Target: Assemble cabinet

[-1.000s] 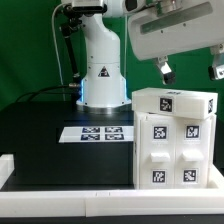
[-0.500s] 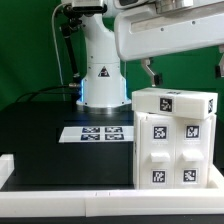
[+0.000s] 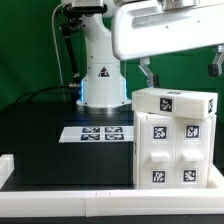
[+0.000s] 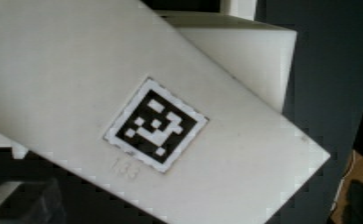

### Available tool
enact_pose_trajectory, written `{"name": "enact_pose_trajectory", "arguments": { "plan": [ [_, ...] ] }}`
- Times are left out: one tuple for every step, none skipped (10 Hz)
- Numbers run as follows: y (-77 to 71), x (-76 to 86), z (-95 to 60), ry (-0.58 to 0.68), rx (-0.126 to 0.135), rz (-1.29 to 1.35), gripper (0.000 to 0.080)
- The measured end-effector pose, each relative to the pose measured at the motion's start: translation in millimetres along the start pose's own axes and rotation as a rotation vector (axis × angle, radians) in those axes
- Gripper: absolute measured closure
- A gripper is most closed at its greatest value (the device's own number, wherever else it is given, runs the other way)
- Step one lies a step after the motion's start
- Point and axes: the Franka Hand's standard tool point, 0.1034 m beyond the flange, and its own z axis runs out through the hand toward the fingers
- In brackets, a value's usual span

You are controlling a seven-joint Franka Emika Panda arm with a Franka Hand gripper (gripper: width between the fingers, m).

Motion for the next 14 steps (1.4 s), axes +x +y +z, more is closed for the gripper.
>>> {"name": "enact_pose_trajectory", "arguments": {
  "plan": [
    [0.6, -1.1, 1.7, -0.004, -0.003, -0.082, 0.0002],
    [1.1, -2.2, 2.6, -0.007, -0.004, -0.149, 0.0002],
    [1.4, -2.8, 3.1, -0.009, -0.006, -0.221, 0.0002],
    [1.9, -3.7, 4.1, -0.011, -0.007, -0.279, 0.0002],
    [2.9, -5.2, 5.8, -0.012, -0.007, -0.336, 0.0002],
    [4.4, -7.2, 7.5, -0.015, -0.007, -0.373, 0.0002],
    [5.0, -8.8, 9.5, -0.019, -0.006, -0.418, 0.0002],
    [5.2, -11.5, 12.6, -0.024, -0.006, -0.417, 0.0002],
    [6.5, -13.7, 15.6, -0.022, -0.009, -0.413, 0.0002],
    [8.2, -16.5, 18.7, -0.024, -0.010, -0.410, 0.0002],
    [8.8, -17.2, 20.5, -0.022, -0.012, -0.410, 0.0002],
    [8.5, -18.8, 23.2, -0.020, -0.015, -0.406, 0.0002],
    [8.2, -19.5, 24.7, -0.021, -0.015, -0.402, 0.0002],
    [8.9, -19.5, 24.6, -0.021, -0.016, -0.400, 0.0002]
  ]
}}
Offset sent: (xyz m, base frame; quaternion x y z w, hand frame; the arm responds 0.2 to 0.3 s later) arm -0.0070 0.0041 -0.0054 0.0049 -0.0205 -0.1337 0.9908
